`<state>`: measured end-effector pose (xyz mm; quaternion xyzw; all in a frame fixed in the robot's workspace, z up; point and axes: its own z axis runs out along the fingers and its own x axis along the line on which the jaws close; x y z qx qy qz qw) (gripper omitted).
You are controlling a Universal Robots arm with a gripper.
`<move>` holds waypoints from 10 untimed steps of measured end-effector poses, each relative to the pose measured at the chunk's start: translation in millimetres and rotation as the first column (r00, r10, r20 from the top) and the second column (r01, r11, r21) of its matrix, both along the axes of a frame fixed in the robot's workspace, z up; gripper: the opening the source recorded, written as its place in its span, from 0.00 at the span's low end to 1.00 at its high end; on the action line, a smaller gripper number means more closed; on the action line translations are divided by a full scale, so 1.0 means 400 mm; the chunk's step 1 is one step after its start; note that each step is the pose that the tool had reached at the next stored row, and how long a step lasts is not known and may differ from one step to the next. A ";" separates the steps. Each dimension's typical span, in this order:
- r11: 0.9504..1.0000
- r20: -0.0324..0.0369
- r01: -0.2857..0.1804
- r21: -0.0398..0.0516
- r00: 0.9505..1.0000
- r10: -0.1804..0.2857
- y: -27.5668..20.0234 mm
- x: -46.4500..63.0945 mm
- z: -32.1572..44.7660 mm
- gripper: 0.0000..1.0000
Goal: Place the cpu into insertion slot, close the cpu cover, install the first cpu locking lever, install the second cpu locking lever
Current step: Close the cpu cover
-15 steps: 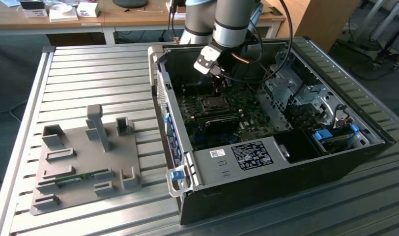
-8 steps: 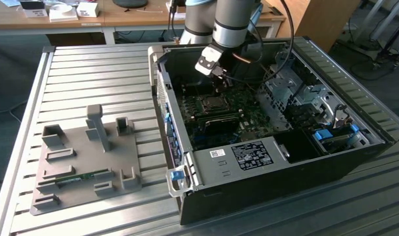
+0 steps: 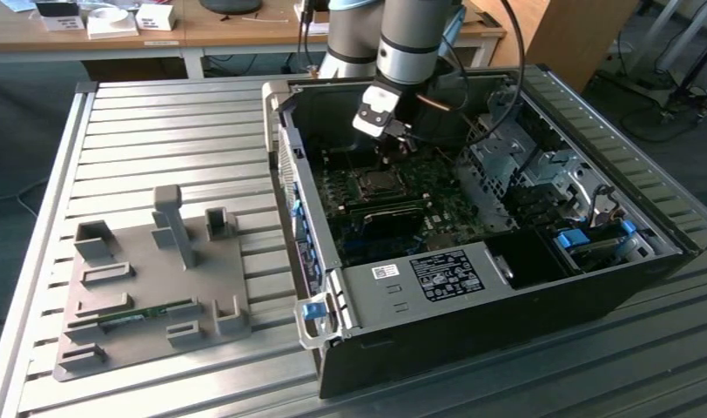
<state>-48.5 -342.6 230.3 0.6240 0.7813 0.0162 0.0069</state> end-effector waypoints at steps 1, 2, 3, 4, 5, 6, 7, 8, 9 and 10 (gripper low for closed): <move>1.000 0.000 -0.019 0.000 1.000 0.019 0.000 0.000 0.000 0.11; 0.999 0.000 -0.037 0.000 0.999 0.037 0.000 0.000 0.000 0.11; 0.998 0.000 -0.056 0.000 0.998 0.056 0.000 0.000 0.000 0.11; 0.997 0.000 -0.074 0.000 0.997 0.074 0.000 0.000 0.000 0.11; 0.996 0.000 -0.092 0.000 0.996 0.092 0.000 0.000 0.000 0.11; 0.994 0.000 -0.109 0.000 0.994 0.109 0.000 0.000 0.000 0.11; 0.992 0.000 -0.127 0.000 0.992 0.127 0.000 0.000 0.000 0.11; 0.989 0.000 -0.145 0.000 0.989 0.145 0.000 0.000 0.000 0.11; 0.986 0.000 -0.164 0.000 0.986 0.164 0.000 0.000 0.000 0.11; 0.983 0.000 -0.182 0.000 0.983 0.182 0.000 0.000 0.000 0.11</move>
